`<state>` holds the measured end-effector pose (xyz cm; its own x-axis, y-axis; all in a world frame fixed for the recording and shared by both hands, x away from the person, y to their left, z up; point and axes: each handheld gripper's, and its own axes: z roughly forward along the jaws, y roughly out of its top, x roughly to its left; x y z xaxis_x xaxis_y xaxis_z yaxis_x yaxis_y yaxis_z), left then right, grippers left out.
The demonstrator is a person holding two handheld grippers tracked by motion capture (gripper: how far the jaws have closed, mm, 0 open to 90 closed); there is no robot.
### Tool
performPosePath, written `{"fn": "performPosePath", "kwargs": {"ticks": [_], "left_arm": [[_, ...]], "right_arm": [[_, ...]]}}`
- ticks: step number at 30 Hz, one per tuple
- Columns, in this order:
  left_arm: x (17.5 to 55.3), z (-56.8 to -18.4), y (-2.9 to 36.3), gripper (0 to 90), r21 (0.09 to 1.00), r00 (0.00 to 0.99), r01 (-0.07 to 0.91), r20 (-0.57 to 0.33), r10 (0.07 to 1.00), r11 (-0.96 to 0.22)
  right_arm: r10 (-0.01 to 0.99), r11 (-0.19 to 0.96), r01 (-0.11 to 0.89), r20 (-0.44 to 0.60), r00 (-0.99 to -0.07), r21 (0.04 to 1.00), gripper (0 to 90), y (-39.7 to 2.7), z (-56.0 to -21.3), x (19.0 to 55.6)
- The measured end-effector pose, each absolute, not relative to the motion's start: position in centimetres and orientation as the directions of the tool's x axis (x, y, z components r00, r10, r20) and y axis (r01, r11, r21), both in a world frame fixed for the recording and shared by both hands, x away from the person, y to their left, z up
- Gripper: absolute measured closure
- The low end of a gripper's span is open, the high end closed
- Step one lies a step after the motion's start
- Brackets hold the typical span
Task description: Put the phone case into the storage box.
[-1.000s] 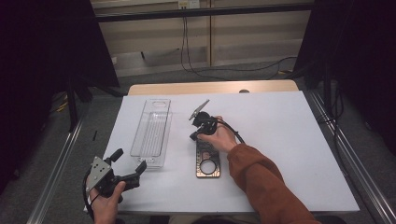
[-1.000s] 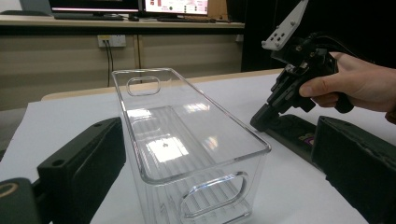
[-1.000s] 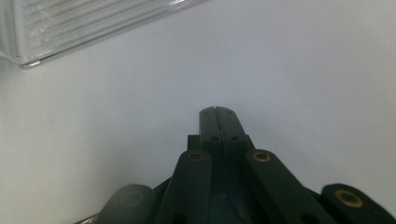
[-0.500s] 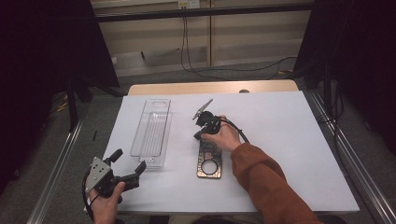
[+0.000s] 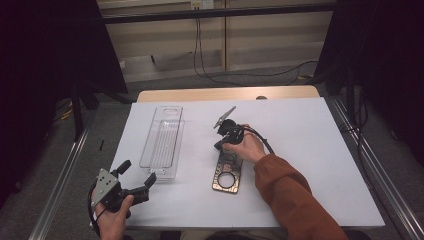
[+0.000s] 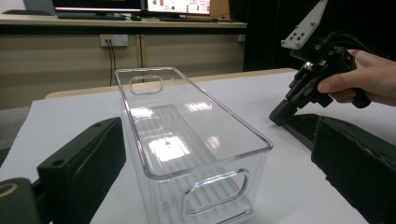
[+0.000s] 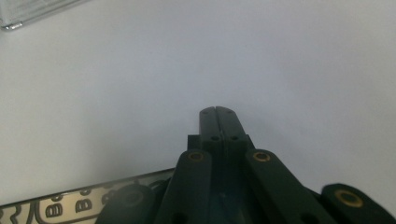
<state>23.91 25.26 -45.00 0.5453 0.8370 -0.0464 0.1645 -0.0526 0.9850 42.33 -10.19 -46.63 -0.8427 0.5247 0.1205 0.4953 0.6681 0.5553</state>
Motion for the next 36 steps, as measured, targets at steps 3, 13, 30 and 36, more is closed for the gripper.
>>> {"fn": "performPosePath", "kwargs": {"ticks": [3, 13, 30, 36], "left_arm": [[23.9, -45.0, 25.2, 3.1, 0.985, 0.544, 0.166, -0.047, 0.838, -0.053], [23.8, -45.0, 25.3, 3.1, 0.984, 0.539, 0.169, -0.041, 0.841, -0.061], [23.8, -45.0, 25.3, 3.1, 0.983, 0.536, 0.171, -0.042, 0.843, -0.059], [23.8, -45.0, 25.3, 3.1, 0.984, 0.537, 0.170, -0.040, 0.843, -0.062]], "right_arm": [[0.524, 0.680, 0.486, 0.100, -0.846, 0.550, 90.0, -10.5, -46.6, 42.1], [0.533, 0.671, 0.492, 0.100, -0.840, 0.555, 90.0, -11.9, -46.6, 41.5], [0.561, 0.632, 0.525, 0.131, -0.818, 0.571, 90.0, -14.8, -46.8, 40.3], [0.572, 0.623, 0.535, 0.134, -0.809, 0.571, 90.0, -15.6, -46.8, 39.8]]}}
